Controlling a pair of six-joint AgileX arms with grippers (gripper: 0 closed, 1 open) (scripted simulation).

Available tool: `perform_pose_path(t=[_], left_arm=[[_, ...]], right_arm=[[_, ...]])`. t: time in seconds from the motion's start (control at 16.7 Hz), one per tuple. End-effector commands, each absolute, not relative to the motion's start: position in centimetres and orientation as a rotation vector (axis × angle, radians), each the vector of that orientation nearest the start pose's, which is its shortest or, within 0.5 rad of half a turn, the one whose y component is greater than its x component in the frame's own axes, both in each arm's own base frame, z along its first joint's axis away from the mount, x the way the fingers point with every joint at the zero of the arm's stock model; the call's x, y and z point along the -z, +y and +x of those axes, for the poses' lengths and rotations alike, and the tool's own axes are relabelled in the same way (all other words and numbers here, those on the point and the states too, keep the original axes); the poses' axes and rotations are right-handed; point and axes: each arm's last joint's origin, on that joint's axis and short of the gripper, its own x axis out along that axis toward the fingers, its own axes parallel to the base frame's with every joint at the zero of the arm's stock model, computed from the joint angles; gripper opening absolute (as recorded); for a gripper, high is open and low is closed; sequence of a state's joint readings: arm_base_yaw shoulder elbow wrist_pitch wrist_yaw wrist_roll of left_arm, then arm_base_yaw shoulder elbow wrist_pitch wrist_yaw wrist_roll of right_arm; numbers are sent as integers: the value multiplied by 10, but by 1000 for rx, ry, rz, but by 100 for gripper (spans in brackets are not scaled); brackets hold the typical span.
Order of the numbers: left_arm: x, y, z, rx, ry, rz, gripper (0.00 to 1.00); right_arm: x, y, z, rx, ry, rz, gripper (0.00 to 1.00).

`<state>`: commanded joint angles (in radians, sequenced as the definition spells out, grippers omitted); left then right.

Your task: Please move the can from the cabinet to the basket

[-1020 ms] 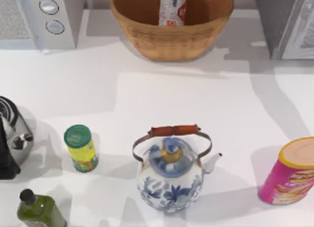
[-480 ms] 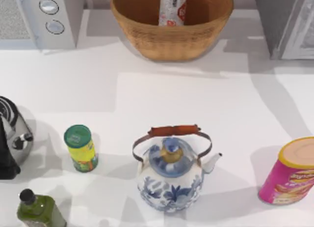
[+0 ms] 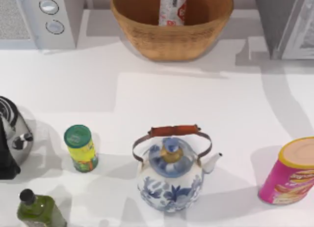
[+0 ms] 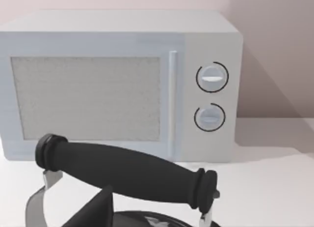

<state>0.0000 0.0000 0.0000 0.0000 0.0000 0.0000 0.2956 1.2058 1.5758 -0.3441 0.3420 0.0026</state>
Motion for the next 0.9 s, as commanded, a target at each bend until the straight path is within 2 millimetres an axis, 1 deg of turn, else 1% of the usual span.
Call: perform_pose_path(t=[0.12,0.24,0.42,0.66,0.9], left_arm=[[-160,-1,106,0,0,0,100],[-160,-1,106,0,0,0,100],[-160,-1,106,0,0,0,100],[-160,-1,106,0,0,0,100],[-160,-1,106,0,0,0,100]], right_arm=[[-479,53,211,34,-28,-5,100],[-459,44,194,32,-26,-6,100],[-420,30,167,28,-22,-7,100],[-351,15,134,21,-15,-6,100],[-275,6,113,13,-8,-4,100]])
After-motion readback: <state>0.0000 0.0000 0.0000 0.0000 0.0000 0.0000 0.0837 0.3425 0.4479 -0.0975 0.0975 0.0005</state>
